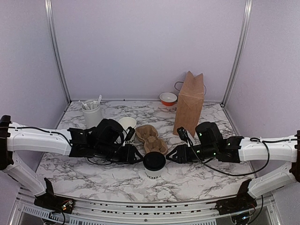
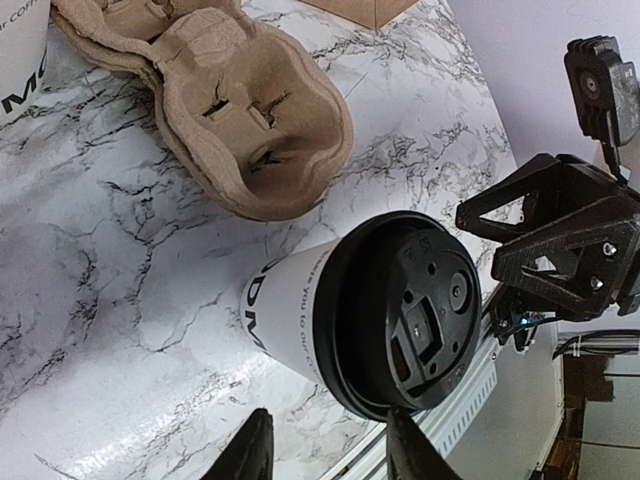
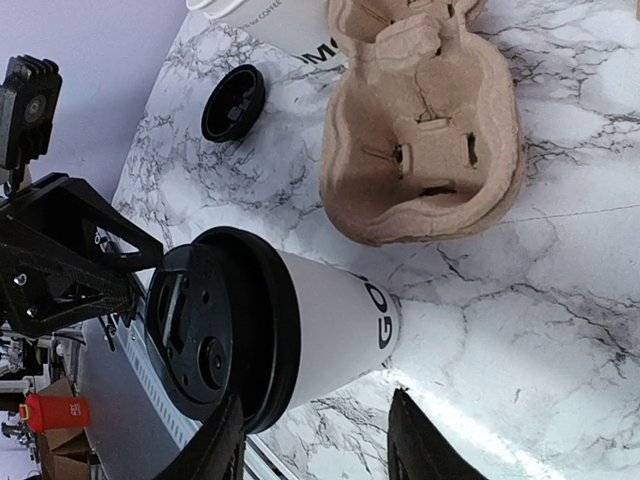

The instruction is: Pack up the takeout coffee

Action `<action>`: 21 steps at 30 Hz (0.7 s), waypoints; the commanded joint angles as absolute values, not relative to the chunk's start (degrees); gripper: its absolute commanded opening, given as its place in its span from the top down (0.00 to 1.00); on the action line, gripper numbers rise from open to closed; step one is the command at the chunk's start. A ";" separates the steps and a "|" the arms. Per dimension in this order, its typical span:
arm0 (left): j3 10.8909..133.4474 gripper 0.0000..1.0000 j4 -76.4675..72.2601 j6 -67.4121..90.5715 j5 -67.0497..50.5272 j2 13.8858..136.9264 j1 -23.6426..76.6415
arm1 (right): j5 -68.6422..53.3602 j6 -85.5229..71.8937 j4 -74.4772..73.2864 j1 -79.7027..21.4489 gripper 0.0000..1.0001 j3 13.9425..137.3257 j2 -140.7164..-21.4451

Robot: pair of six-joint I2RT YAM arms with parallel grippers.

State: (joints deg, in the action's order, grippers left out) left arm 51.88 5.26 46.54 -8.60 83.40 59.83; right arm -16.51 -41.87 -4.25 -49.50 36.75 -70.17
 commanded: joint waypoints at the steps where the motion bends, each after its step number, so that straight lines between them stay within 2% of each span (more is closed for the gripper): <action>1: 51.89 0.60 2.17 47.42 -10.52 85.43 59.57 | -16.96 -42.43 -2.10 -49.01 0.54 36.34 -70.01; 21: 52.38 0.61 2.11 46.89 -10.25 88.76 59.54 | -16.47 -43.07 -1.40 -48.78 0.54 35.89 -70.10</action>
State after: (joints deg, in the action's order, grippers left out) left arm 51.88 1.67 47.20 -10.24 87.74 59.77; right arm -16.45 -42.24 -3.36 -49.25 35.73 -70.17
